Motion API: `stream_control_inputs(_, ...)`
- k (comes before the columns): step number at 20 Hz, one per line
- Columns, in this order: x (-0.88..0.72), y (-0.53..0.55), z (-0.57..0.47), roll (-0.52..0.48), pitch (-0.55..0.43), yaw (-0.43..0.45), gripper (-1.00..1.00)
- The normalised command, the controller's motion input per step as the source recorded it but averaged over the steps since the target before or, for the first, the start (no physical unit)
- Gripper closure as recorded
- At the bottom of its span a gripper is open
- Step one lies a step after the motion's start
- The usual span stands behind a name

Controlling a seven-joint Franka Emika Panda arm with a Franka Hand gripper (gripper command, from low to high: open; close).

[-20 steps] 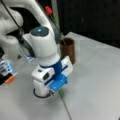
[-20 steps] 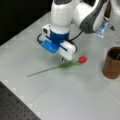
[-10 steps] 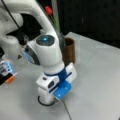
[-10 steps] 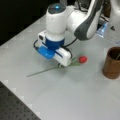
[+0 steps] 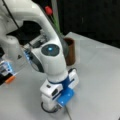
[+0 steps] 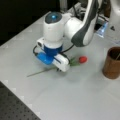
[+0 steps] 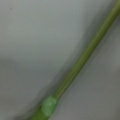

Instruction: Flower insertion into a vase

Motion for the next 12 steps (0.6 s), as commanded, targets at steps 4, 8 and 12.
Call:
stream_control_inputs(4, 0.06, 0.10, -0.07, -0.142, 0.123, 0.040, -1.00)
stream_control_inputs(8, 0.04, 0.08, -0.03, -0.153, 0.089, 0.045, -1.00)
stream_control_inputs(12, 0.02, 0.09, -0.08, -0.135, 0.052, 0.054, 1.00)
